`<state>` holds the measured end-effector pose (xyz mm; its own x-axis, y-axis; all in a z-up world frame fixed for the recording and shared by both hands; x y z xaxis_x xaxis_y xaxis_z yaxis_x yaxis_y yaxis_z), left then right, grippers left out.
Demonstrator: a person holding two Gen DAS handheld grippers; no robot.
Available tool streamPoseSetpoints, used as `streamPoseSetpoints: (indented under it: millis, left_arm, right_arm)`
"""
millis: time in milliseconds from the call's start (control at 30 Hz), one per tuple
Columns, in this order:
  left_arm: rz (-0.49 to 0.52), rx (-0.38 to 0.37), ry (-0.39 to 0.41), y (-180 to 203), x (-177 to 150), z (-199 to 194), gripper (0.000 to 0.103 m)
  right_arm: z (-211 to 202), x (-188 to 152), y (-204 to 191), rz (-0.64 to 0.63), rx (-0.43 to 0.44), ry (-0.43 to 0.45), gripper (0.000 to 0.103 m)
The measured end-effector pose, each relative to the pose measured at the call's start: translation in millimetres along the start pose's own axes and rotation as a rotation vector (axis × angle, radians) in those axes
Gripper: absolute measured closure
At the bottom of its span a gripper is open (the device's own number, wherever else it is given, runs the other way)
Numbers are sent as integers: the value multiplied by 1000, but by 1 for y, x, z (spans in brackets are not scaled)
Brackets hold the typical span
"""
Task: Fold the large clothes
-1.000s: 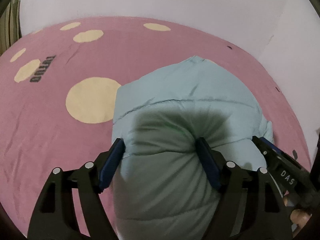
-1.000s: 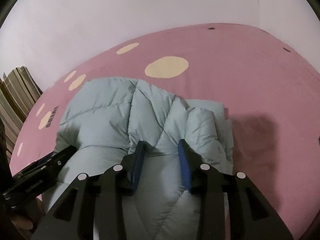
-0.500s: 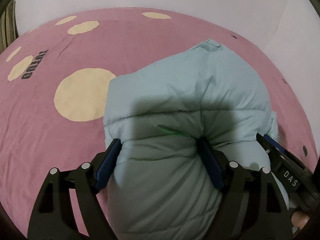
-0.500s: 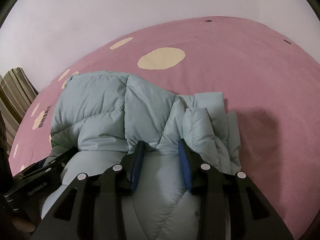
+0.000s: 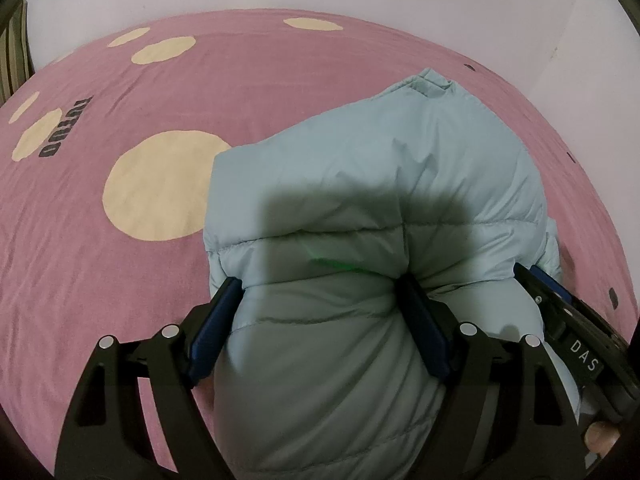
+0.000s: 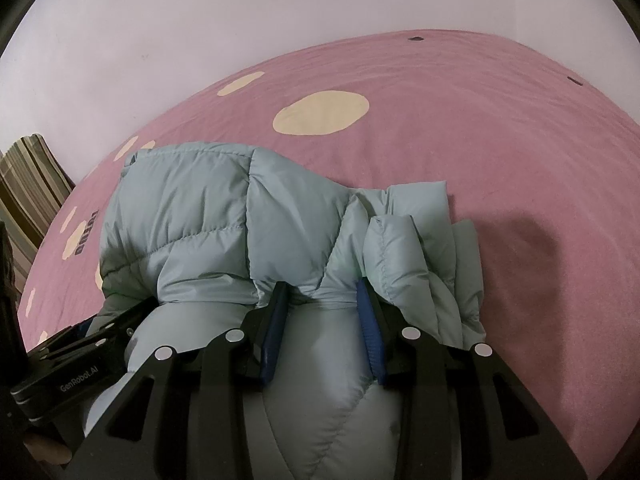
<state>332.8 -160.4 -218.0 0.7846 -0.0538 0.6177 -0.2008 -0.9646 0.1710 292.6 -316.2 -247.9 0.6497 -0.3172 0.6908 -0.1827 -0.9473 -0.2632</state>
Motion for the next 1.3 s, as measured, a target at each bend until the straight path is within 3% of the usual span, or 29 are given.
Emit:
streamPoseSetpoints:
  millis: [400,567,667,767,1000,1300]
  left_arm:
    - [8,14,-21,-1,4,-6,21]
    - [-8,-15,-20,-5,6,-15,21]
    - [-49,-40,-27,-12,7,-26,21]
    - [-96,-70,-11,-25,9,-45,21]
    - [-332,-139,35,-79,-1,-80,20]
    - [-469,-294,-24,-87,-50,-80,14]
  right_arm:
    - [-7,0,-1,1,-1,6,66]
    - [-22,3,-4,0,7,23,57]
    - [-40,6,-1,50,52,44,43]
    - [-64,10,8,112,81,79,38]
    - [-99,0,51,296,135,88,33]
    - [-86,-45,65,486,240,-21,33]
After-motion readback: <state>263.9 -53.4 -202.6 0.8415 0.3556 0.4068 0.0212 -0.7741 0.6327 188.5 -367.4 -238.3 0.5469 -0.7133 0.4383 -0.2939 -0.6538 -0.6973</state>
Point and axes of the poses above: each gripper's, at about its wrist camera, not at the fingertips, and z roughly the way its jaws point, y to its right, x to its top, the point moved 6 cm from there along z, roughly the way its jaws point, and after that the axes turned 7 degrees about y, right-handed, at the moved point
